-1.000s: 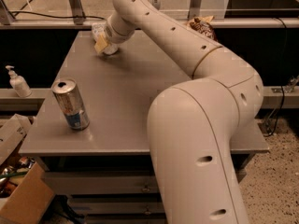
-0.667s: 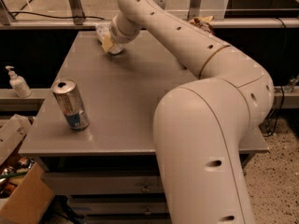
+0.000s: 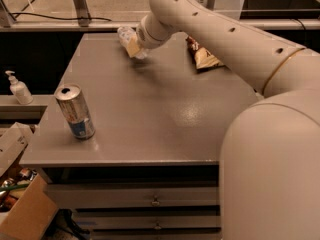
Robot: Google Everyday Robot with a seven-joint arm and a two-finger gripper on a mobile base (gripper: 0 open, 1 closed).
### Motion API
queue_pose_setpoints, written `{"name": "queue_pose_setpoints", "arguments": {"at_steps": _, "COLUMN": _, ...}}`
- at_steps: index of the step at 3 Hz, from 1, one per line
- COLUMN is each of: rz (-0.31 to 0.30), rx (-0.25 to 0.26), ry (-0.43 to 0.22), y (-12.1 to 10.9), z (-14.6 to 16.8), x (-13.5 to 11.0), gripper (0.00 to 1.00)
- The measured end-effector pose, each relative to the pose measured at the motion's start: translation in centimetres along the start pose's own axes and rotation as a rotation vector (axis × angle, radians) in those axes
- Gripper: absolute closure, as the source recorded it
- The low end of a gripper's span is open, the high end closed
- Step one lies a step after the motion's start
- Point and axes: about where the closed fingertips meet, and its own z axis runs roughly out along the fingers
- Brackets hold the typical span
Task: Place blue plastic bottle upright
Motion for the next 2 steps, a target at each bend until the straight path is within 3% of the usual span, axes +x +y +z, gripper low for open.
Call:
{"name": "queue_pose_setpoints", "arguments": {"at_steps": 1, "rz": -0.046, "rx": -0.032, "ry": -0.005, "y": 1.6, "z": -6.0, "x": 4.2, "gripper": 1.00}}
{"name": "queue_pose_setpoints", "arguments": {"at_steps": 2, "rz": -0.105, "rx": -0.084, "ry": 0.031, "y": 4.3, "z": -9.2, "x": 8.0, "gripper": 1.00}}
